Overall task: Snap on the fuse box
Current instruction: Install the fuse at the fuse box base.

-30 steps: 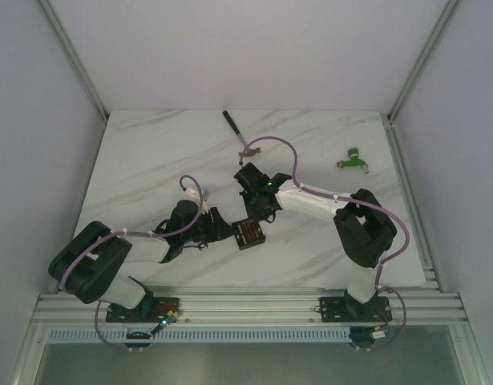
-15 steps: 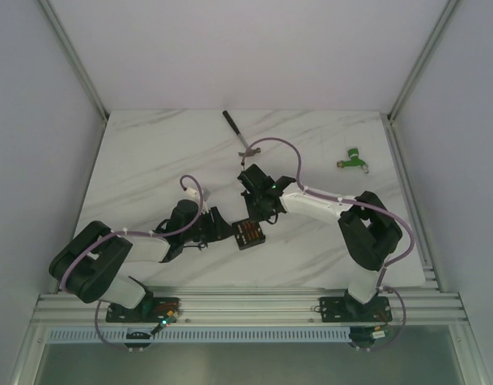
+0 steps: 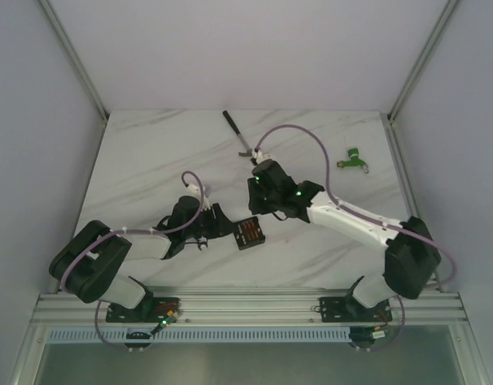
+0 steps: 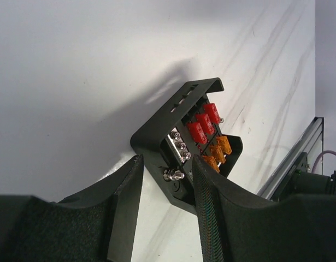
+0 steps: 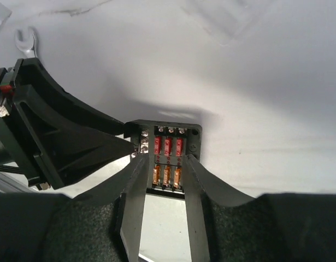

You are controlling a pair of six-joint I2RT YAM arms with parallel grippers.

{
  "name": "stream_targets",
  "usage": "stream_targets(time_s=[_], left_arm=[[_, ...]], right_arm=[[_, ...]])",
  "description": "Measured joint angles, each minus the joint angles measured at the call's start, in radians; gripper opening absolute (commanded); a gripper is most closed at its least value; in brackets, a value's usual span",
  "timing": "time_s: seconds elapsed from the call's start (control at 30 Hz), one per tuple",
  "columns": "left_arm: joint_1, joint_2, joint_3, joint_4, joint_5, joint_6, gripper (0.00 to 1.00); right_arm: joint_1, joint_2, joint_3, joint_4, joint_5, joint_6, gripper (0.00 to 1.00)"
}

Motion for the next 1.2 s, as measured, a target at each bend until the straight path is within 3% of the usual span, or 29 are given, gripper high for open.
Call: stream_targets(time_s=[0.3,0.6,0.93,1.2], left_arm=[[0.0,0.048,0.061,-0.022,0.015,-0.008,0.5],[0.0,0.146,0.136,-0.002,0.043,-0.05,0.59],[0.056,0.052,0.229,-0.154,-0.089,0.038,0.77],[0.08,0.103,0.297,-0.183,-0.143,0.056,0.86]], right_arm=[[-0.066,-0.105,-0.225,0.112,0.012,0.039,0.56],[-0.22,-0.079,-0.245,0.337,-0.082,0.031,0.62],[-0.364,0.146,-0.224,0.574,-0.27,0.075,0.61],[-0.439,0.411,0.042,0.583,-0.419,0.023,0.61]])
